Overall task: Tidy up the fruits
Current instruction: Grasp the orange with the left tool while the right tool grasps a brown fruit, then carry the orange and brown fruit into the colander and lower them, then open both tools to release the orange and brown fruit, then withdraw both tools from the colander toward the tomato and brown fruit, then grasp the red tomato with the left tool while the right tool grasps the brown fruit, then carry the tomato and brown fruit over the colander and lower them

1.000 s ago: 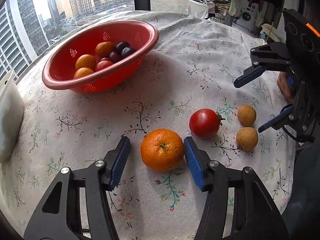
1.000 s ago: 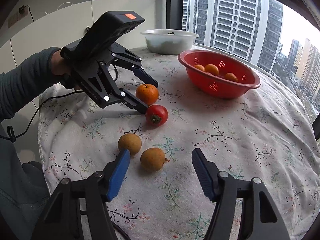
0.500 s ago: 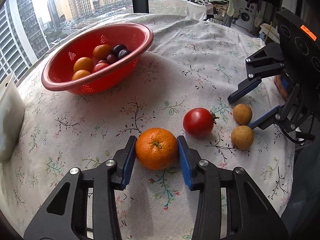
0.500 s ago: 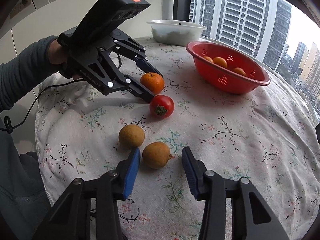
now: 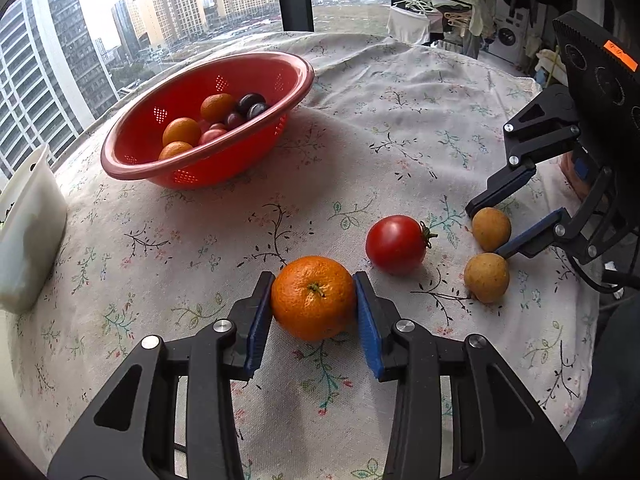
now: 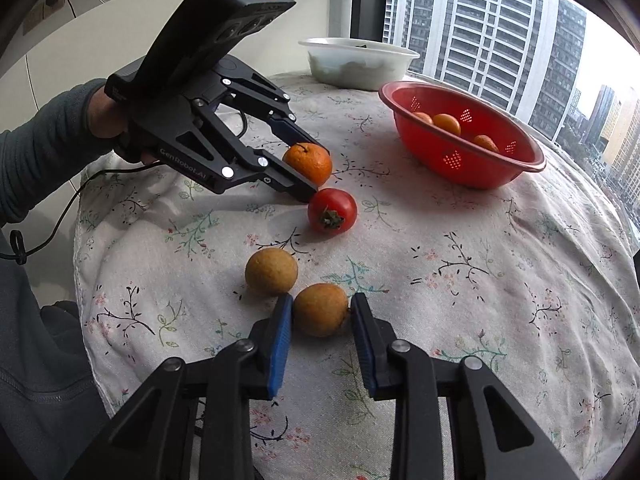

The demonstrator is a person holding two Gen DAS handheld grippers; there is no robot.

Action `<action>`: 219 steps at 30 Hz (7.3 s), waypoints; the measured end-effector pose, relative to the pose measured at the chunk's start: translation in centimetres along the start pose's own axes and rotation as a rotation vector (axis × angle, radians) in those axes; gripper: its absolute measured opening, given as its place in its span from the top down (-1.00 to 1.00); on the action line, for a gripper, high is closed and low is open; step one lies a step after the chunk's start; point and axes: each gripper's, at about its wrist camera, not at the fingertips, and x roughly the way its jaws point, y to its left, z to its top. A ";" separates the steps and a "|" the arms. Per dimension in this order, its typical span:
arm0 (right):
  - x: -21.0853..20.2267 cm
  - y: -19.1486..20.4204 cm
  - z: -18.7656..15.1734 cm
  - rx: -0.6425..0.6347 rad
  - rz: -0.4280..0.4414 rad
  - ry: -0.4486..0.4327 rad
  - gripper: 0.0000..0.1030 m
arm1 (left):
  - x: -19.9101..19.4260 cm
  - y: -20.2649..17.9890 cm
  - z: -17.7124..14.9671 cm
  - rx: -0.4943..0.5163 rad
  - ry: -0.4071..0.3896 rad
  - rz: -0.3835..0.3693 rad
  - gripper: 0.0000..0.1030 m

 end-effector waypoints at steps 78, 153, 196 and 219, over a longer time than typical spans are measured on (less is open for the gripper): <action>5.3 -14.3 13.3 0.173 -0.231 -0.033 0.38 | 5.8 8.9 11.6 -0.127 -0.065 0.086 0.28; 0.3 4.1 2.1 0.255 -0.186 -0.009 0.27 | -8.3 -4.2 -8.0 -0.308 -0.196 0.161 -0.99; -2.7 -0.9 -1.0 0.384 -0.165 -0.081 0.42 | -0.6 -4.8 0.3 -0.096 -0.048 -0.009 0.38; -7.6 -11.2 4.8 0.404 -0.317 -0.202 0.42 | -6.4 7.5 5.0 -0.264 -0.218 0.128 0.38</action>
